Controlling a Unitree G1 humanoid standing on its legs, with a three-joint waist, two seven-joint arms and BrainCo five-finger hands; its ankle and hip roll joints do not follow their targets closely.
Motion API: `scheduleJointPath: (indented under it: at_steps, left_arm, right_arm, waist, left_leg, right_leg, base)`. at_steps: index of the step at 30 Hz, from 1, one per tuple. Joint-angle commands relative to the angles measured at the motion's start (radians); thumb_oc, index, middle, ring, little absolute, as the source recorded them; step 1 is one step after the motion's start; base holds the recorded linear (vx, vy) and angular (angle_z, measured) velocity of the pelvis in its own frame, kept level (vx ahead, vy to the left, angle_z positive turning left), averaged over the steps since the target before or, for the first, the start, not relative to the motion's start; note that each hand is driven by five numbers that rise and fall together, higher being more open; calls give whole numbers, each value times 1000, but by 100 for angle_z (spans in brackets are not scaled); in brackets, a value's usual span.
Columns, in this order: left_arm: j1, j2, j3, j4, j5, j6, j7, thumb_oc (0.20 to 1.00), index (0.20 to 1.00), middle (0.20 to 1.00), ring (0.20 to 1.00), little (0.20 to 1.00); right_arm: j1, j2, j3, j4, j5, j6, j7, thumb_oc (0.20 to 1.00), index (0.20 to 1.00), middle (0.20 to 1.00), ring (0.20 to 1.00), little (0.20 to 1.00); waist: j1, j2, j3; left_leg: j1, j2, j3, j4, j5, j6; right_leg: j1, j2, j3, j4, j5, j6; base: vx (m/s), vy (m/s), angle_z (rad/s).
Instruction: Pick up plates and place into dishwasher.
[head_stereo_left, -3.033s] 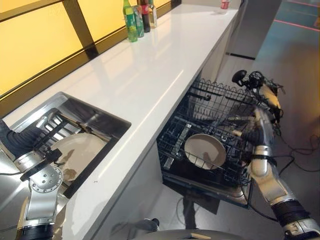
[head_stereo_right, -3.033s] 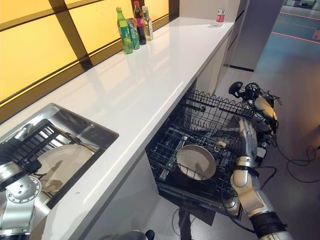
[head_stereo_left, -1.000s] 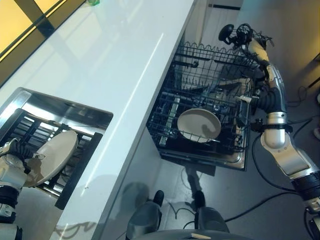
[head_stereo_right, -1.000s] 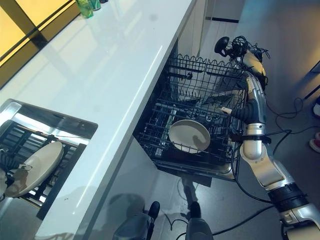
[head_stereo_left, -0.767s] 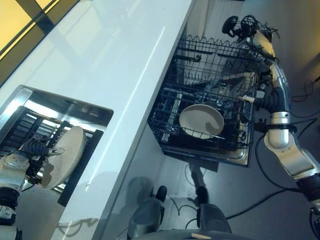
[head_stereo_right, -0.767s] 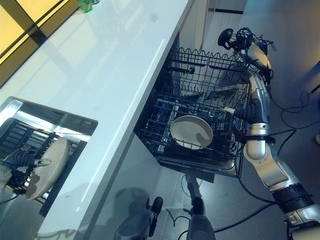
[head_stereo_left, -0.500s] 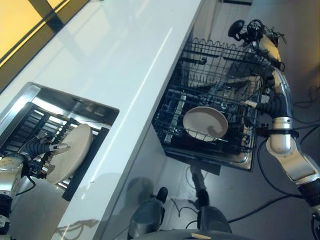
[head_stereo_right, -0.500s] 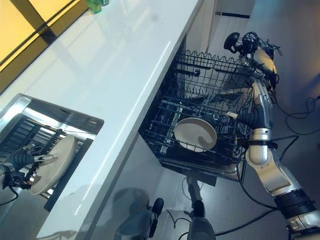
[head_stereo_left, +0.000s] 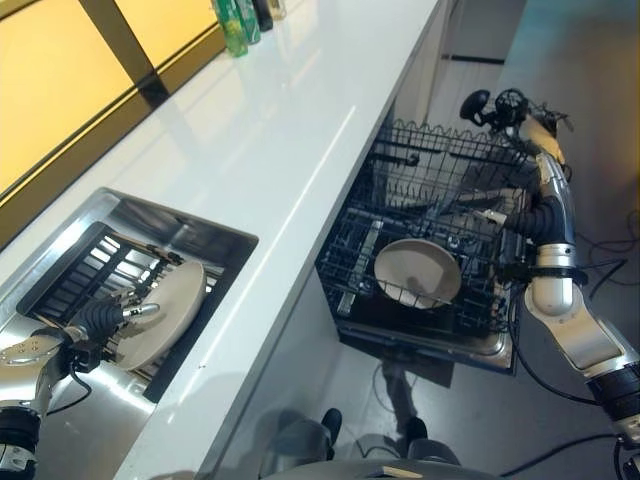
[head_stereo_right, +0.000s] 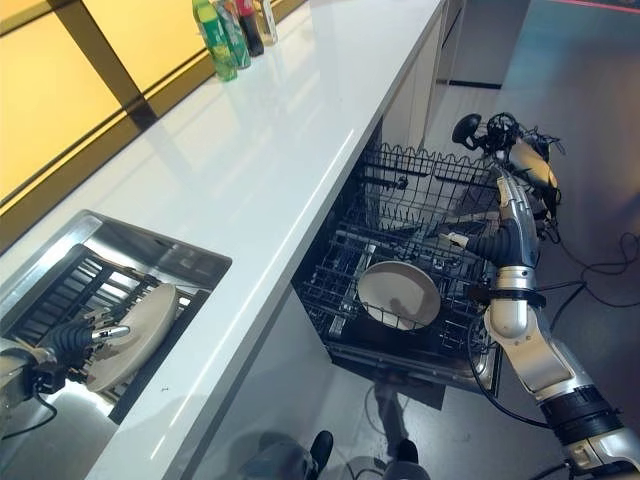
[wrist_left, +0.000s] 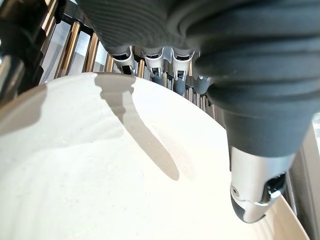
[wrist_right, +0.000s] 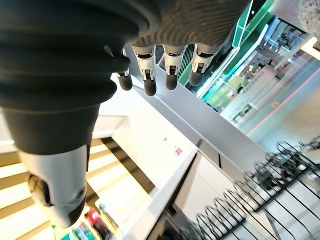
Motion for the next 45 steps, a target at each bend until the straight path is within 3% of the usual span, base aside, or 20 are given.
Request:
scheduleJointPath:
  at_steps: [1, 3, 4, 5, 9, 12, 13, 14, 17, 20, 24, 27, 30, 34, 38, 41, 45]
  left_arm:
    - [63, -6, -75, -20, 54, -29, -13, 1000, 1000, 1000, 1000, 1000]
    - [65, 5, -59, -16, 105, -57, 81, 1000, 1000, 1000, 1000, 1000]
    - [65, 5, -59, -16, 105, -57, 81, 1000, 1000, 1000, 1000, 1000]
    - [65, 21, -28, -40, 134, -77, 168, 1000, 1000, 1000, 1000, 1000]
    - [86, 28, 39, -109, 142, -87, 182, 1000, 1000, 1000, 1000, 1000]
    - [97, 35, 60, -176, 203, -89, 259, 1000, 1000, 1000, 1000, 1000]
    - [100, 42, 68, -181, 250, -110, 306, 1000, 1000, 1000, 1000, 1000]
    - [104, 55, 79, -179, 376, -144, 420, 1000, 1000, 1000, 1000, 1000]
    - [134, 119, 115, -171, 770, -126, 732, 1000, 1000, 1000, 1000, 1000]
    - [163, 157, 182, -202, 882, -91, 914, 1000, 1000, 1000, 1000, 1000]
    - [200, 151, 228, -266, 976, -140, 1016, 1000, 1000, 1000, 1000, 1000]
    - [240, 169, 252, -355, 1009, -232, 963, 1000, 1000, 1000, 1000, 1000]
    - [302, 198, 300, -476, 956, -311, 858, 1000, 1000, 1000, 1000, 1000]
    - [396, 242, 375, -565, 905, -388, 790, 1000, 1000, 1000, 1000, 1000]
    - [473, 237, 424, -707, 781, -430, 611, 1000, 1000, 1000, 1000, 1000]
    - [474, 222, 401, -796, 722, -419, 460, 1000, 1000, 1000, 1000, 1000]
    - [457, 230, 366, -859, 717, -340, 298, 1000, 1000, 1000, 1000, 1000]
  right_arm:
    - [37, -37, 1, -88, -3, -11, -32, 1000, 1000, 1000, 1000, 1000]
    - [41, -35, -4, -91, -4, -8, -29, 1000, 1000, 1000, 1000, 1000]
    - [41, -35, -4, -91, -4, -8, -29, 1000, 1000, 1000, 1000, 1000]
    - [54, -31, -17, -102, -4, -4, -29, 1000, 1000, 1000, 1000, 1000]
    - [79, -14, -46, -107, -13, -4, -25, 1000, 1000, 1000, 1000, 1000]
    - [77, -1, -47, -91, -19, -6, -26, 1000, 1000, 1000, 1000, 1000]
    - [75, 1, -45, -87, -21, -6, -28, 1000, 1000, 1000, 1000, 1000]
    - [74, 3, -43, -85, -23, -5, -28, 1000, 1000, 1000, 1000, 1000]
    - [81, -3, -42, -92, -11, -9, -33, 1000, 1000, 1000, 1000, 1000]
    - [85, -10, -36, -99, 7, -17, -40, 1000, 1000, 1000, 1000, 1000]
    - [84, -1, -24, -90, 6, -22, -61, 1000, 1000, 1000, 1000, 1000]
    - [76, -1, -22, -87, 7, -13, -69, 1000, 1000, 1000, 1000, 1000]
    - [81, -8, -35, -89, 11, 0, -71, 1000, 1000, 1000, 1000, 1000]
    - [94, -12, -54, -89, 7, 5, -65, 1000, 1000, 1000, 1000, 1000]
    - [100, -16, -75, -102, 15, 25, -61, 1000, 1000, 1000, 1000, 1000]
    - [91, -16, -80, -96, 15, 39, -59, 1000, 1000, 1000, 1000, 1000]
    - [66, -23, -66, -81, 22, 53, -69, 1000, 1000, 1000, 1000, 1000]
  waist:
    - [21, -31, -85]
    - [25, -33, -90]
    - [25, -33, -90]
    - [32, -38, -96]
    - [42, -42, -103]
    - [54, -43, -107]
    - [57, -44, -108]
    - [59, -45, -108]
    - [65, -53, -110]
    - [68, -65, -108]
    - [83, -76, -111]
    - [96, -76, -110]
    - [111, -70, -113]
    - [125, -59, -118]
    - [142, -51, -120]
    - [154, -48, -120]
    - [171, -47, -127]
  left_leg:
    - [-56, 21, -2, -34, 21, -14]
    - [-53, 22, -7, -38, 21, -15]
    - [-53, 22, -7, -38, 21, -15]
    - [-53, 25, -12, -44, 23, -15]
    - [-54, 28, -22, -47, 24, -16]
    - [-54, 32, -29, -50, 25, -18]
    - [-54, 33, -31, -51, 25, -19]
    - [-53, 34, -33, -51, 24, -20]
    - [-58, 35, -42, -59, 31, -24]
    - [-67, 37, -49, -61, 40, -29]
    - [-67, 43, -57, -64, 29, -33]
    - [-78, 44, -66, -62, 39, -38]
    - [-83, 45, -74, -62, 41, -40]
    - [-86, 43, -84, -66, 44, -41]
    - [-92, 42, -96, -67, 48, -43]
    - [-96, 40, -106, -66, 51, -45]
    - [-90, 40, -116, -73, 47, -47]
  right_leg:
    - [-59, -4, 10, 128, -95, 51]
    - [-55, -3, 9, 124, -96, 51]
    - [-55, -3, 9, 124, -96, 51]
    - [-53, -4, 5, 118, -96, 51]
    - [-50, -3, -2, 114, -98, 47]
    - [-48, -5, -12, 115, -102, 45]
    - [-46, -6, -15, 114, -103, 44]
    - [-44, -6, -16, 114, -105, 42]
    - [-46, -6, -17, 107, -103, 41]
    - [-52, -6, -15, 101, -94, 38]
    - [-48, -6, -22, 101, -110, 32]
    - [-55, -7, -30, 104, -101, 31]
    - [-59, -7, -37, 107, -103, 30]
    - [-55, -10, -43, 101, -101, 31]
    - [-54, -10, -58, 102, -104, 28]
    - [-50, -11, -74, 103, -107, 25]
    - [-40, -13, -97, 103, -119, 23]
  base:
    - [2, -24, 4]
    - [0, 0, 0]
    - [-6, -41, 0]
    - [-8, -41, 0]
    - [-3, -35, 5]
    - [-4, -15, 8]
    - [-3, -6, 10]
    - [-7, -4, 7]
    - [0, 0, 0]
    - [-69, -27, -1]
    - [2, -41, 0]
    - [-74, -9, 2]
    - [-18, 0, 3]
    - [-34, 11, 3]
    - [-47, -1, 10]
    - [-48, -14, 15]
    - [-28, -22, 19]
